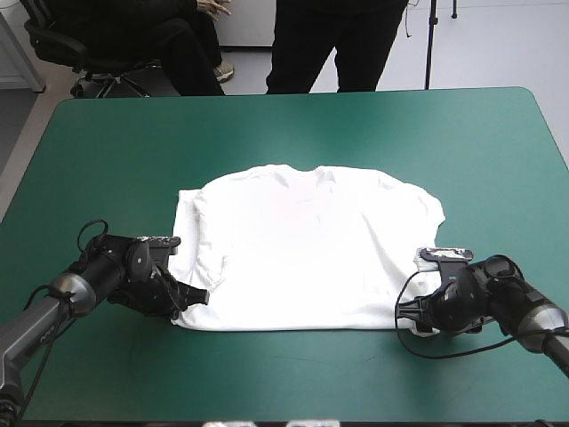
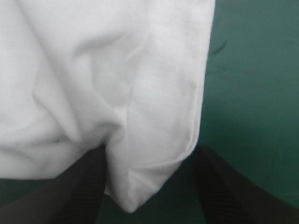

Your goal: Fold the cloth

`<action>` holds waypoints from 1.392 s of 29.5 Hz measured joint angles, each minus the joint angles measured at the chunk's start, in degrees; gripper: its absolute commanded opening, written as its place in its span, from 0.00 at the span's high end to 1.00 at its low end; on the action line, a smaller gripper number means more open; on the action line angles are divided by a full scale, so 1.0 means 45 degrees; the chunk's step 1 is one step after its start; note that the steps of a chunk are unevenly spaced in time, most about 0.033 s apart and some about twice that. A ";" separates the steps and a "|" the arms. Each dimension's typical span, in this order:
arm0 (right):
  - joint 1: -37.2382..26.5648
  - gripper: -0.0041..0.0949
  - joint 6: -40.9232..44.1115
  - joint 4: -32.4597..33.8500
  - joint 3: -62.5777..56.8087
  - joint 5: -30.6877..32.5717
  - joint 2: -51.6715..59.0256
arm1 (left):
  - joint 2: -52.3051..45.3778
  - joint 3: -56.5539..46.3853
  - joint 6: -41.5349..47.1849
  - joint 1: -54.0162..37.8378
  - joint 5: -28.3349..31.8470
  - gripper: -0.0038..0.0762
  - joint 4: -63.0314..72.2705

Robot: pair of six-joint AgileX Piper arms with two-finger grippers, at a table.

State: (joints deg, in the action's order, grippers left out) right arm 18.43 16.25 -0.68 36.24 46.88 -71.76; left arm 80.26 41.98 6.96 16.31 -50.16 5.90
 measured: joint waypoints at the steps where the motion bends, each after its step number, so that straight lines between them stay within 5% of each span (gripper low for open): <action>1: 0.0000 0.65 0.0000 0.0000 0.0066 0.0069 -0.0197 | 0.0014 0.0000 0.0000 0.0000 0.0032 0.97 0.0016; 4: 0.0000 0.96 -0.0102 -0.0199 0.0208 0.0113 -0.0415 | 0.0024 0.0000 0.0000 0.0000 0.0006 0.97 0.0016; 11: 0.0000 0.98 -0.0275 -0.0653 0.0275 0.0069 -0.0312 | -0.0179 0.0027 0.0000 0.0000 0.0003 0.97 0.0038; 16: 0.0000 0.98 0.0257 0.0296 0.0617 0.0802 0.0459 | -0.0951 0.0195 0.0000 0.0011 -0.0285 0.97 -0.0067; 30: 0.0000 0.98 -0.0564 0.1263 0.4486 0.2305 0.1329 | -0.2361 0.2816 0.0370 0.0011 -0.0440 0.97 -0.1424; 41: -0.1419 0.98 -0.1493 0.0750 0.7375 0.1533 -0.1846 | 0.0257 0.6108 0.1391 -0.0046 0.0250 0.97 -0.3678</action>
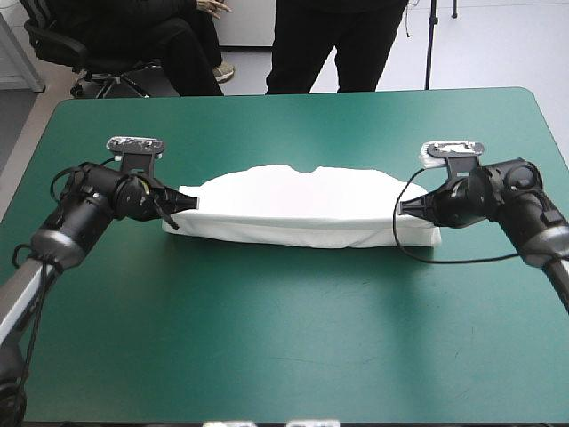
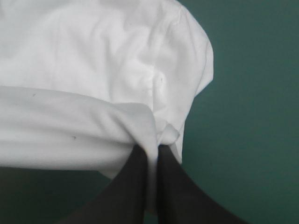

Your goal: Fold the cloth

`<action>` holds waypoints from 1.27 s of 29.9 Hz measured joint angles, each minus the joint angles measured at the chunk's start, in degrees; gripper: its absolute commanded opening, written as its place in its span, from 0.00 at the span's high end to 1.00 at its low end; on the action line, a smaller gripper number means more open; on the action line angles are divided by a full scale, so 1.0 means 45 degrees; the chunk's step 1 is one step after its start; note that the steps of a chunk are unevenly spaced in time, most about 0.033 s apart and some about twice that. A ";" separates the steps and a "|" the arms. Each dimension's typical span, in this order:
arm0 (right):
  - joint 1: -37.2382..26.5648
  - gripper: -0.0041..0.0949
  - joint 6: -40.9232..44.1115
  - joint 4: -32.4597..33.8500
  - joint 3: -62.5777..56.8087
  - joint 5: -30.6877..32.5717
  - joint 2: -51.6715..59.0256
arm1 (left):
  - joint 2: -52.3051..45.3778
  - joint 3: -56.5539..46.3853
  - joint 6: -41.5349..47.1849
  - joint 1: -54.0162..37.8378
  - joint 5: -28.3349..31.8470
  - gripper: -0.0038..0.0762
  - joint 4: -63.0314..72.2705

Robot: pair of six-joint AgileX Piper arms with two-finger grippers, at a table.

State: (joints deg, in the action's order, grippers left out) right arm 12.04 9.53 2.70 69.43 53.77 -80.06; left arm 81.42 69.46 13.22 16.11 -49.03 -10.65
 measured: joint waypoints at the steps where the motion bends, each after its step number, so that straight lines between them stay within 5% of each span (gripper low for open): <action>1: -0.0139 0.98 -0.0147 -0.0127 0.0273 -0.0075 -0.0351 | 0.0410 0.0331 0.0024 -0.0050 0.0091 0.97 0.0000; 19: -0.1980 0.95 -0.2343 -0.3100 0.5105 -0.0234 -0.6246 | 0.6568 0.5711 0.0040 -0.0243 0.0228 0.97 -0.0796; 22: -0.2010 0.78 -0.2668 -0.3190 0.5495 -0.0234 -0.6857 | 0.7226 0.5906 0.0040 -0.0266 0.0472 0.87 -0.0914; 26: -0.2010 0.46 -0.2773 -0.3246 0.5784 -0.0040 -0.7320 | 0.7569 0.5957 -0.0369 -0.0259 0.0679 0.57 -0.0872; 28: -0.2010 0.38 -0.2804 -0.3246 0.5865 0.0088 -0.7363 | 0.7569 0.6058 -0.0834 -0.0285 0.0623 0.44 -0.0627; 30: -0.2010 0.37 -0.2845 -0.3246 0.5884 0.0191 -0.7330 | 0.7552 0.6277 -0.1169 -0.0298 0.0484 0.35 -0.0386; 38: -0.2010 0.38 -0.3219 -0.3051 0.5884 0.1286 -0.6022 | 0.6503 0.7126 -0.1647 -0.0308 -0.0968 0.36 0.0240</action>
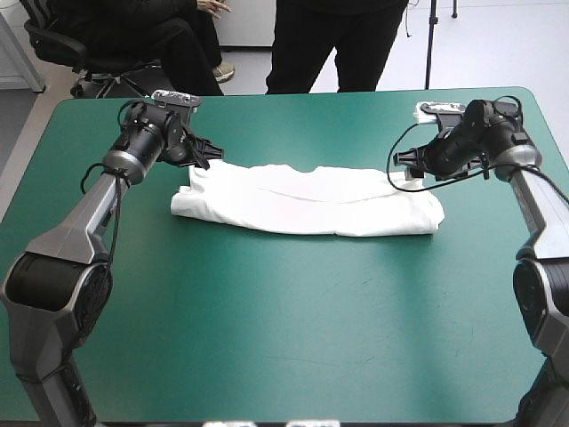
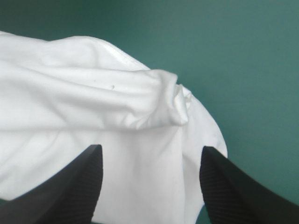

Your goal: Fold the cloth

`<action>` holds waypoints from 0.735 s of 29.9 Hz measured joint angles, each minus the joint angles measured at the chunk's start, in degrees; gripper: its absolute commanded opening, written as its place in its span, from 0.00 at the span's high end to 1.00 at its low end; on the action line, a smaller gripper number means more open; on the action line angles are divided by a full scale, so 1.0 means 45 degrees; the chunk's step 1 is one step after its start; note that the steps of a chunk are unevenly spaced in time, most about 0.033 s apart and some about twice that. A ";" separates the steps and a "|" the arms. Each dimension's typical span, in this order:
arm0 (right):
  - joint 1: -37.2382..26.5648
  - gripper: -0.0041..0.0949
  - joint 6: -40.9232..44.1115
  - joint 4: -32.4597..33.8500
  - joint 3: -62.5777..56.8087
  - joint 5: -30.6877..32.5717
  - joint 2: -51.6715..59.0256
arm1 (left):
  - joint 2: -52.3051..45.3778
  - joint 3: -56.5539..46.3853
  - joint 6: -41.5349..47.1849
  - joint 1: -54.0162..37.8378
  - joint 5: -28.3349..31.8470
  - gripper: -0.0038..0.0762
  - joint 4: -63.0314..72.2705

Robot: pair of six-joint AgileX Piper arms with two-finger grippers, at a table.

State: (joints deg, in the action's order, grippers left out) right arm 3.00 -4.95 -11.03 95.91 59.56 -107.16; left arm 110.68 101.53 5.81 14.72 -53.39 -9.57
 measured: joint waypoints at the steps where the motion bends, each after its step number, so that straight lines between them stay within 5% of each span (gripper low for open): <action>1: -0.0012 0.38 -0.0017 0.0000 0.0010 0.0129 0.0248 | -0.0210 0.0015 -0.0315 0.0000 -0.0241 0.38 0.0367; 3: -0.0012 0.38 -0.0062 0.0003 0.0010 0.0313 0.0732 | -0.0514 0.0028 -0.1056 0.0000 -0.0665 0.52 0.1334; 6: -0.0012 0.38 -0.0062 0.0003 0.0010 0.0622 0.1321 | -0.0728 0.0039 -0.1989 0.0159 -0.1168 0.91 0.2981; 7: -0.0012 0.38 -0.0062 0.0014 0.0010 0.0717 0.1468 | -0.0728 0.0039 -0.2207 0.0294 -0.1261 0.96 0.3221; 22: -0.0012 0.38 -0.0097 0.0054 0.0010 0.1233 0.2064 | 0.0685 0.0081 -0.3429 0.4119 0.0125 0.97 0.3970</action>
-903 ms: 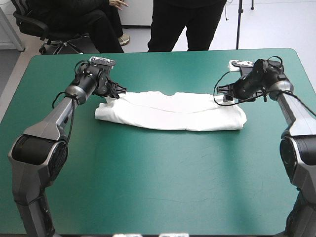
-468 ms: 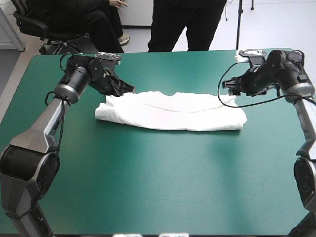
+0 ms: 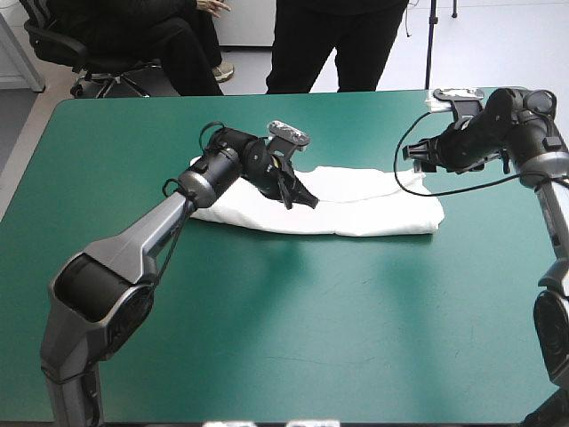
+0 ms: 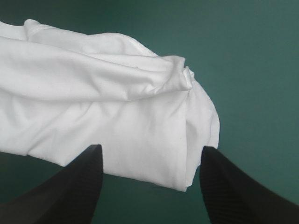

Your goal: Fold the cloth

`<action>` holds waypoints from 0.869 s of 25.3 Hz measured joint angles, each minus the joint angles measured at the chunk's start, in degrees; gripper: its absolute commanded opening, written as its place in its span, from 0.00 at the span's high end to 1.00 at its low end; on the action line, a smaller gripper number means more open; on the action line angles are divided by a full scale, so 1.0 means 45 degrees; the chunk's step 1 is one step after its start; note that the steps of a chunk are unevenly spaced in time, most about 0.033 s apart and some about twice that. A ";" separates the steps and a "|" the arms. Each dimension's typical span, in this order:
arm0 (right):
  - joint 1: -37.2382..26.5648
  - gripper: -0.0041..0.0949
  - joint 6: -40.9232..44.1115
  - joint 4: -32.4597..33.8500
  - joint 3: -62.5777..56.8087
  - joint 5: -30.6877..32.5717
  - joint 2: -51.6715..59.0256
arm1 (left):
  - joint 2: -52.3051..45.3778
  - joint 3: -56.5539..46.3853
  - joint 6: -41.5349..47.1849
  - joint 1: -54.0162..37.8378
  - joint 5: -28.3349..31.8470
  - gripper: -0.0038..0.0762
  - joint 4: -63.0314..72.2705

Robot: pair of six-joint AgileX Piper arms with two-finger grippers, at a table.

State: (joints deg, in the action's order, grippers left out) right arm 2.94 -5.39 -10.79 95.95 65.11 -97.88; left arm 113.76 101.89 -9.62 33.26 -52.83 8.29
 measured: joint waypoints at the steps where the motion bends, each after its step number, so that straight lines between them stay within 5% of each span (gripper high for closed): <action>1: 0.0000 0.38 0.0000 0.0000 0.0000 0.0014 0.0000 | 0.0196 0.0000 0.0000 0.0091 0.0150 0.97 0.0012; 14: -0.0211 0.37 -0.0013 -0.0360 0.0000 -0.0014 -0.0011 | 0.2116 0.0152 0.0000 0.0191 0.1299 0.97 0.0447; 22: -0.2079 0.30 -0.2068 -0.2834 0.0000 0.0655 -0.1356 | 0.2160 0.0256 0.0000 0.0179 0.1161 0.97 0.0496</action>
State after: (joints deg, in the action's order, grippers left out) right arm -6.41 -14.70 -23.54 95.95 68.06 -103.98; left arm 123.48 103.04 -9.62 34.07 -47.60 10.52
